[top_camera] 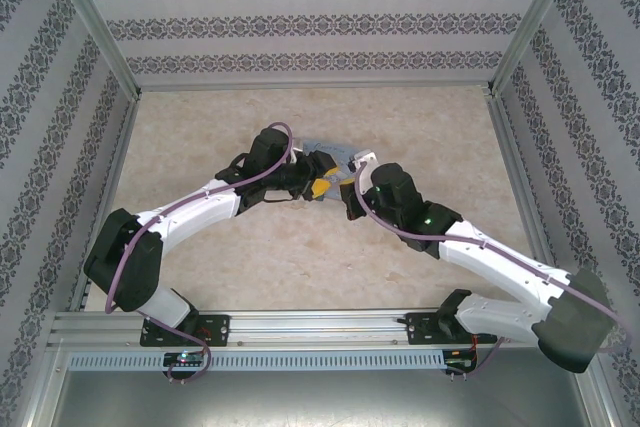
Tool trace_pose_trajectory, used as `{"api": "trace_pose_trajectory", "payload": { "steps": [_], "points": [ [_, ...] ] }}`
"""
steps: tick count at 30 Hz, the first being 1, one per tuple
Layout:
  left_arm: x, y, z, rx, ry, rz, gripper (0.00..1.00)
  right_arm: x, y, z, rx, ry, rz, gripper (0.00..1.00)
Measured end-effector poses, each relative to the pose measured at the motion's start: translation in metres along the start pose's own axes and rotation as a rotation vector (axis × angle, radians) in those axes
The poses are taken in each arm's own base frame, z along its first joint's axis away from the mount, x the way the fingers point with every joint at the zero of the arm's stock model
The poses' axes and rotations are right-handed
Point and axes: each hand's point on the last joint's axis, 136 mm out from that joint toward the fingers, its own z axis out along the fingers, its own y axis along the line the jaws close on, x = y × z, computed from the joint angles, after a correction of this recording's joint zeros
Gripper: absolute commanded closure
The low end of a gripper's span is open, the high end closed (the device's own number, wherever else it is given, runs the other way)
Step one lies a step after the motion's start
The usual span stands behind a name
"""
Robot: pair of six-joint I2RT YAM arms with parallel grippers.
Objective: Unlock the padlock with the key
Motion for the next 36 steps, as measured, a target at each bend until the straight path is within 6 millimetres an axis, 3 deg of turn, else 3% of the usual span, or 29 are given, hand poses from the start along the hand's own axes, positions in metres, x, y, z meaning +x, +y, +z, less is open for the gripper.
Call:
{"api": "trace_pose_trajectory", "payload": {
  "steps": [14, 27, 36],
  "points": [
    [-0.002, 0.001, 0.0, -0.003, -0.016, -0.036, 0.64, -0.001, 0.005, 0.013, 0.059, 0.015, -0.086, 1.0],
    [-0.002, -0.001, 0.003, 0.009, -0.014, -0.037, 0.74, -0.003, 0.007, 0.014, 0.059, 0.012, -0.089, 1.0],
    [0.001, 0.001, 0.008, 0.004, -0.005, -0.039, 0.89, -0.002, 0.007, 0.015, 0.06, 0.016, -0.089, 1.0]
  ]
}}
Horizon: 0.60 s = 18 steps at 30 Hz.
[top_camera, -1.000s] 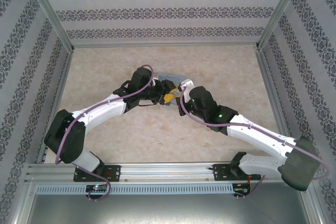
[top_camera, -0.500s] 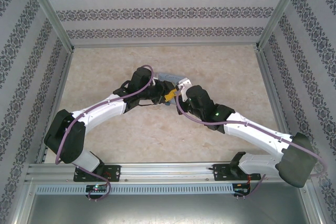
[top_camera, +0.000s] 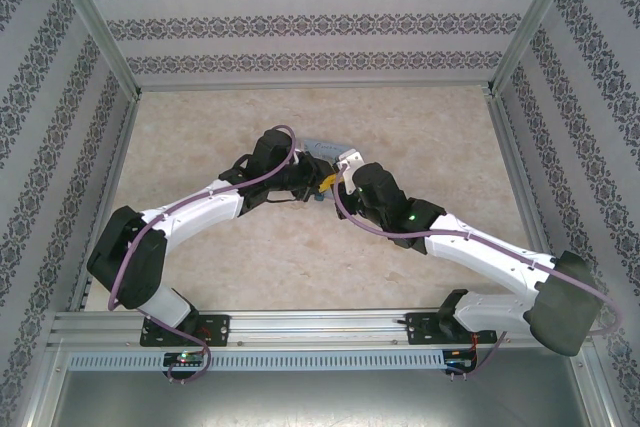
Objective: Unlock the padlock with the key
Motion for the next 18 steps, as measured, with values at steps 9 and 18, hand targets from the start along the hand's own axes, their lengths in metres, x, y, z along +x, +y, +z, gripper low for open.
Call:
{"api": "trace_pose_trajectory", "payload": {
  "steps": [9, 18],
  "points": [
    [-0.002, 0.0, 0.003, 0.006, 0.0, 0.004, 1.0, 0.0, -0.002, 0.0, 0.013, 0.0, 0.001, 0.79],
    [-0.007, 0.013, 0.009, 0.028, -0.016, 0.073, 1.0, -0.015, -0.06, -0.041, 0.021, -0.124, 0.295, 0.5]
  ]
}}
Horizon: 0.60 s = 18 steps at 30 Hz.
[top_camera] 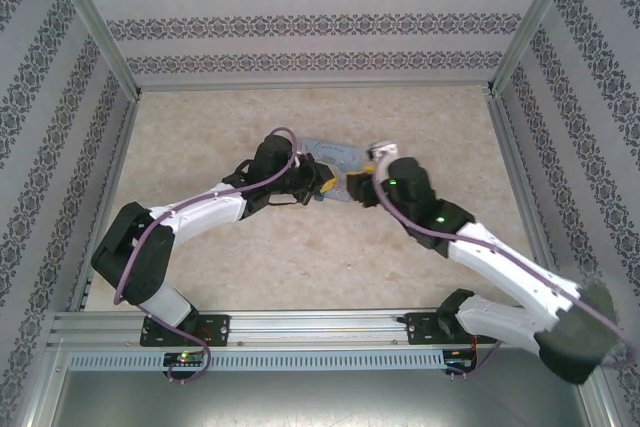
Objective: Unlock the padlock with the key
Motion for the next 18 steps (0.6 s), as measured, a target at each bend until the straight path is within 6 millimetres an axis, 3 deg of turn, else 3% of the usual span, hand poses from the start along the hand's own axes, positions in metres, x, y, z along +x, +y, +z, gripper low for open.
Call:
{"api": "trace_pose_trajectory", "payload": {
  "steps": [3, 6, 12, 18],
  "points": [
    [-0.003, -0.003, 0.0, 0.024, -0.018, 0.09, 1.0, -0.011, -0.028, -0.02, -0.004, -0.068, 0.184, 0.46],
    [-0.007, -0.019, -0.001, 0.089, -0.045, 0.218, 1.0, -0.009, -0.035, -0.021, -0.063, -0.072, 0.349, 0.46],
    [-0.013, -0.039, -0.008, 0.223, -0.123, 0.436, 1.0, 0.014, -0.025, 0.001, -0.195, 0.025, 0.625, 0.46],
    [-0.017, -0.062, -0.016, 0.361, -0.2, 0.529, 1.0, -0.001, -0.007, 0.008, -0.316, 0.019, 0.75, 0.47]
  ]
}}
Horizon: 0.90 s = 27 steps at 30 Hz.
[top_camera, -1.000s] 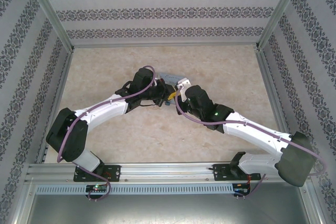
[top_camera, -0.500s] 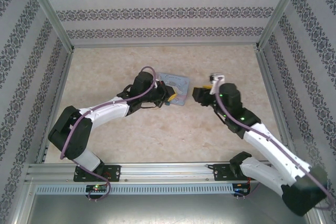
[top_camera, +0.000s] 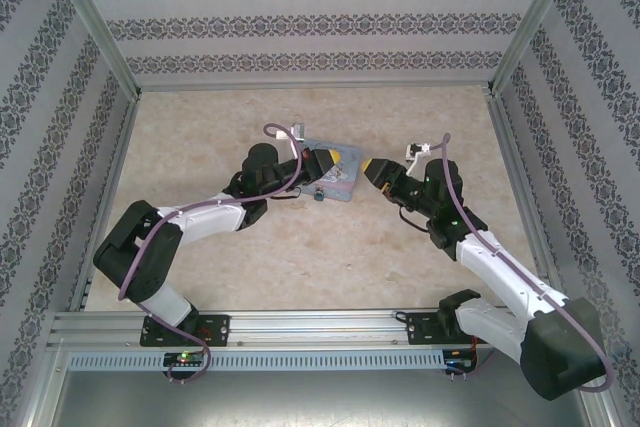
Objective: Unlock the padlock with the key
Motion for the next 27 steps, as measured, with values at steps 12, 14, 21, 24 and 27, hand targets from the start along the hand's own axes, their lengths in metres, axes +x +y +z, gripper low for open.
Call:
{"api": "trace_pose_trajectory", "payload": {
  "steps": [12, 14, 21, 24, 27],
  "points": [
    [-0.019, -0.001, 0.003, 0.043, -0.115, 0.034, 1.0, 0.022, 0.025, 0.019, -0.09, 0.057, 0.185, 0.41],
    [-0.02, -0.001, 0.004, 0.046, -0.122, 0.035, 1.0, 0.024, 0.029, 0.02, -0.095, 0.052, 0.208, 0.41],
    [-0.021, 0.002, 0.003, 0.045, -0.14, 0.02, 1.0, 0.025, 0.029, 0.033, -0.093, 0.005, 0.306, 0.42],
    [-0.021, 0.002, 0.003, 0.048, -0.142, 0.017, 1.0, 0.023, 0.03, 0.041, -0.11, -0.023, 0.353, 0.43],
    [-0.021, 0.001, 0.002, 0.054, -0.145, 0.015, 1.0, 0.022, 0.029, 0.051, -0.127, -0.045, 0.394, 0.46]
  ]
}}
